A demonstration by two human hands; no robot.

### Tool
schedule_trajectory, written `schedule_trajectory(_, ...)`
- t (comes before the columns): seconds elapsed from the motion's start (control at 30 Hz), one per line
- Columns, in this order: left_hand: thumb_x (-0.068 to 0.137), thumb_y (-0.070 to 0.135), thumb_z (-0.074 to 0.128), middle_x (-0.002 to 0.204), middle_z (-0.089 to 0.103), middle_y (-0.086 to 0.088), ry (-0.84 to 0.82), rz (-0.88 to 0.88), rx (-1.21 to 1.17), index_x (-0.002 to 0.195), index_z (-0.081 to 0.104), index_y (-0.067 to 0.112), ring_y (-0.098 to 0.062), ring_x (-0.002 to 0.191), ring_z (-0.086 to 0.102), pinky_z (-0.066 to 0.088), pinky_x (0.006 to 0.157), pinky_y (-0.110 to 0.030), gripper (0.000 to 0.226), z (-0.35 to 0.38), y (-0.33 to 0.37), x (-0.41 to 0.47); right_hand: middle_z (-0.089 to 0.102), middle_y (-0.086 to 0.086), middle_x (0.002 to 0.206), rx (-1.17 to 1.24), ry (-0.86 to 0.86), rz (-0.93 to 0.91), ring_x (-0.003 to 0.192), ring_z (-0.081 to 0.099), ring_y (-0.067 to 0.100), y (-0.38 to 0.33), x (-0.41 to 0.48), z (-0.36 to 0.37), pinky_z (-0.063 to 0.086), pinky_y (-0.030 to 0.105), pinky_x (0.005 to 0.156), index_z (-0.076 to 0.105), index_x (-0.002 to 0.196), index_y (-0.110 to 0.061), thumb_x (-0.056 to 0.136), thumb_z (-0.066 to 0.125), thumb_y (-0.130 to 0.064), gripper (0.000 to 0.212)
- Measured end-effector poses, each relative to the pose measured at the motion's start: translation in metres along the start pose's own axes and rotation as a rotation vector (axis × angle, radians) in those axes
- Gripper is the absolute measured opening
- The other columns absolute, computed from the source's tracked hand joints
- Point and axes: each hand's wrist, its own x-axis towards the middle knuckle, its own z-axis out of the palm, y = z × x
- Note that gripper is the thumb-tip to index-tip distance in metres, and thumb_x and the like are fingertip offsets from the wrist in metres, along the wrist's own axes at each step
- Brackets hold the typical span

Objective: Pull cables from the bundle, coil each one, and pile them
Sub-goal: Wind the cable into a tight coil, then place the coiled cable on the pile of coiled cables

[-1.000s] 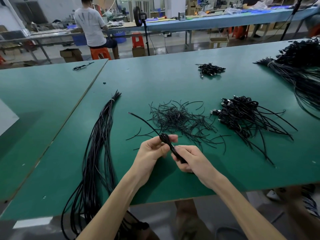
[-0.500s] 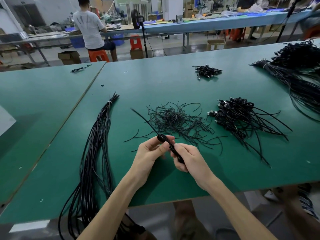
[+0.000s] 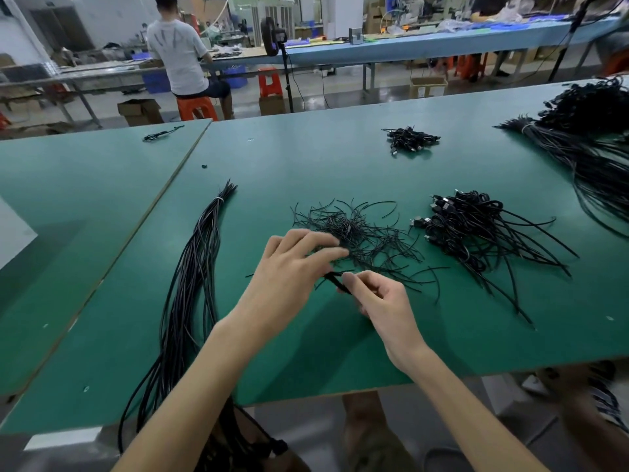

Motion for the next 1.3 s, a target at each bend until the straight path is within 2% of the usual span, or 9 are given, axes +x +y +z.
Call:
schedule_trajectory(0.07, 0.104, 0.032, 0.058, 0.111, 0.071, 0.019, -0.181, -0.062, -0.057, 0.119, 0.074, 0.033, -0.013, 0.108, 0.058, 0.025, 0.089, -0.028, 0.022, 0.001, -0.006, 0.006, 0.038, -0.008, 0.058, 0.028, 0.015, -0.006, 0.057, 0.030, 0.011, 0.000, -0.001, -0.001, 0.028, 0.024, 0.054, 0.073, 0.076, -0.023, 0.089, 0.068, -0.058, 0.038)
schedule_trajectory(0.27, 0.099, 0.024, 0.068, 0.082, 0.076, 0.007, -0.555, -0.351, -0.591, 0.097, 0.075, 0.019, -0.013, 0.068, 0.070, 0.053, 0.068, -0.031, 0.009, 0.001, -0.015, 0.018, 0.043, -0.002, 0.060, 0.200, 0.080, 0.054, 0.058, 0.035, 0.013, 0.000, 0.001, -0.003, 0.033, 0.024, 0.055, 0.069, 0.086, -0.006, 0.089, 0.067, -0.058, 0.052)
schedule_trajectory(0.43, 0.099, 0.018, 0.068, 0.089, 0.076, -0.010, -0.352, -0.761, -1.089, 0.102, 0.072, 0.002, -0.020, 0.065, 0.069, 0.052, 0.052, -0.023, 0.017, 0.000, -0.019, 0.028, 0.065, 0.006, 0.072, 0.312, 0.103, 0.122, 0.063, 0.054, 0.014, 0.000, 0.004, -0.005, 0.044, 0.026, 0.058, 0.069, 0.109, -0.009, 0.104, 0.045, -0.050, 0.048)
schedule_trajectory(0.6, 0.097, 0.018, 0.070, 0.087, 0.072, -0.008, -0.261, -1.061, -1.394, 0.111, 0.071, -0.003, -0.016, 0.060, 0.069, 0.053, 0.050, -0.020, 0.025, 0.006, -0.021, 0.054, 0.066, 0.000, 0.069, 0.078, 0.038, 0.058, 0.064, 0.058, 0.011, 0.001, 0.001, 0.000, 0.047, 0.022, 0.057, 0.068, 0.105, -0.009, 0.108, 0.050, -0.025, 0.024)
schedule_trajectory(0.9, 0.095, 0.023, 0.075, 0.064, 0.066, 0.000, -0.419, -1.037, -1.240, 0.106, 0.070, -0.004, -0.008, 0.049, 0.060, 0.046, 0.046, -0.018, 0.030, 0.068, 0.043, 0.134, 0.063, 0.000, 0.061, -0.116, -0.078, 0.039, 0.058, 0.055, 0.010, 0.001, -0.001, 0.007, 0.045, 0.024, 0.061, 0.062, 0.081, -0.015, 0.102, 0.054, -0.011, 0.023)
schedule_trajectory(1.0, 0.097, 0.020, 0.072, 0.073, 0.065, -0.006, -0.407, -1.028, -1.283, 0.113, 0.064, -0.008, -0.008, 0.048, 0.062, 0.050, 0.043, -0.018, 0.033, 0.088, 0.075, 0.159, 0.047, 0.002, 0.053, -0.212, -0.086, -0.007, 0.050, 0.040, 0.018, -0.001, -0.001, 0.006, 0.035, 0.034, 0.052, 0.045, 0.066, -0.005, 0.094, 0.050, 0.000, 0.029)
schedule_trajectory(1.1, 0.102, 0.022, 0.064, 0.099, 0.072, -0.017, -0.398, -0.989, -1.300, 0.123, 0.058, -0.013, -0.017, 0.060, 0.068, 0.054, 0.046, -0.021, 0.042, 0.104, 0.098, 0.171, 0.040, 0.017, 0.071, 0.027, -0.073, 0.049, 0.065, 0.033, 0.031, 0.006, -0.001, 0.004, 0.034, 0.042, 0.060, 0.049, 0.074, -0.002, 0.095, 0.050, 0.007, 0.022)
schedule_trajectory(1.2, 0.106, 0.016, 0.056, 0.120, 0.070, -0.025, -0.414, -0.938, -1.346, 0.129, 0.056, -0.012, -0.026, 0.072, 0.070, 0.058, 0.055, -0.025, 0.036, 0.110, 0.105, 0.166, 0.042, 0.019, 0.083, 0.152, -0.056, 0.157, 0.076, 0.037, 0.031, 0.007, -0.001, 0.003, 0.040, 0.030, 0.064, 0.055, 0.086, 0.008, 0.100, 0.042, 0.013, 0.020)
schedule_trajectory(1.3, 0.105, 0.009, 0.054, 0.121, 0.073, -0.017, -0.373, -0.911, -1.312, 0.128, 0.062, -0.002, -0.026, 0.079, 0.071, 0.053, 0.055, -0.026, 0.026, 0.106, 0.096, 0.157, 0.050, -0.005, 0.069, -0.168, -0.082, 0.159, 0.063, 0.048, 0.007, 0.008, 0.002, 0.003, 0.044, 0.009, 0.059, 0.048, 0.070, -0.021, 0.098, 0.050, 0.010, 0.042)
